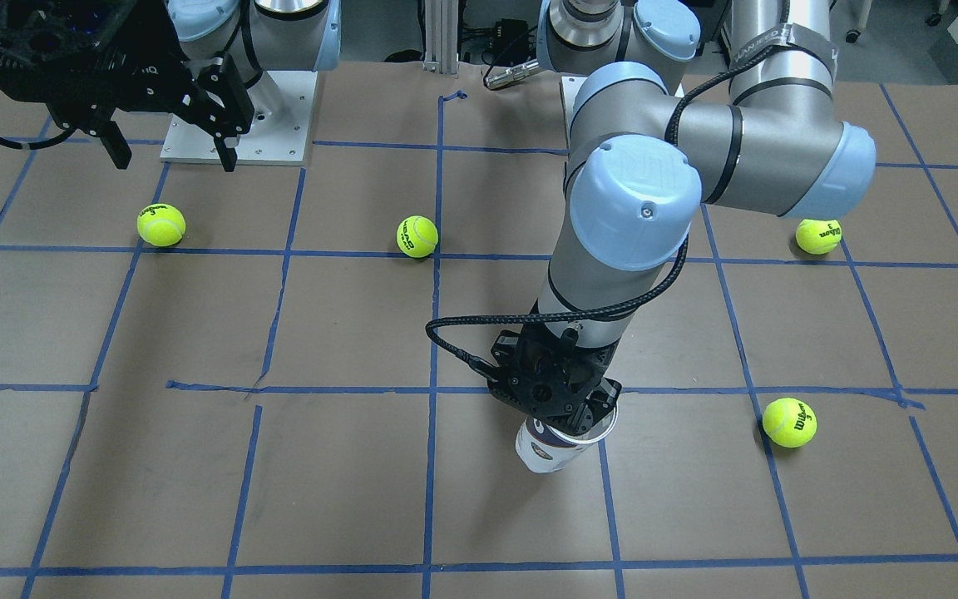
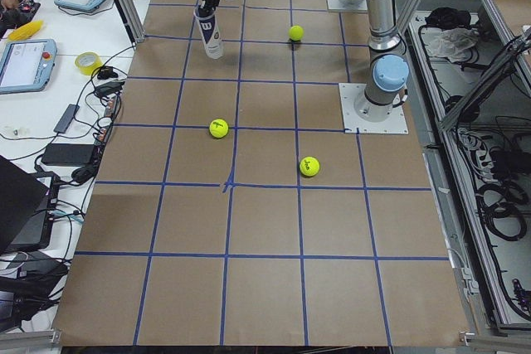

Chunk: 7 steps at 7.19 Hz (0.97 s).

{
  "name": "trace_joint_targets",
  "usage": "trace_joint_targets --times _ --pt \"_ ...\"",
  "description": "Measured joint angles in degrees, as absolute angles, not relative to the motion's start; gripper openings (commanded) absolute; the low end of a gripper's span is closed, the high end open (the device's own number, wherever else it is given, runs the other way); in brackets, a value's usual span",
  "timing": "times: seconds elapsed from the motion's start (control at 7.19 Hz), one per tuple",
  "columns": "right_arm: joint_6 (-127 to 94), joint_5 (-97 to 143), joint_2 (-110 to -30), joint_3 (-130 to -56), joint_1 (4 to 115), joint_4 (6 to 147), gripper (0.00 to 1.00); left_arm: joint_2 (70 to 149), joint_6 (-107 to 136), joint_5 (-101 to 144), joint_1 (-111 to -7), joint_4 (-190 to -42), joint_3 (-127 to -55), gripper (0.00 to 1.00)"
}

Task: Lift up tennis ball bucket
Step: 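Lift the can with the left gripper and swing it upright, then lower the upright can onto the table with the left gripper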

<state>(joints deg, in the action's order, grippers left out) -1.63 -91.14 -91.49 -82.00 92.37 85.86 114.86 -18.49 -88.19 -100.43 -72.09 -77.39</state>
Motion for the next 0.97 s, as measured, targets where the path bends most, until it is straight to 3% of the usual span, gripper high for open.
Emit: trace_joint_targets --times 0.7,0.83,0.97 --pt "-2.0 -91.1 -91.6 -82.0 92.4 86.4 1.0 117.2 -19.4 -88.5 -101.4 -67.5 -78.8 0.0" --pt "-2.0 -91.1 -91.7 -82.0 92.4 86.4 1.0 117.2 -19.5 -88.5 -101.4 -67.1 -79.2 0.08" --pt "-2.1 -91.1 -91.8 -82.0 92.4 86.4 1.0 117.3 -19.3 -88.3 -101.4 -66.5 -79.3 0.38"
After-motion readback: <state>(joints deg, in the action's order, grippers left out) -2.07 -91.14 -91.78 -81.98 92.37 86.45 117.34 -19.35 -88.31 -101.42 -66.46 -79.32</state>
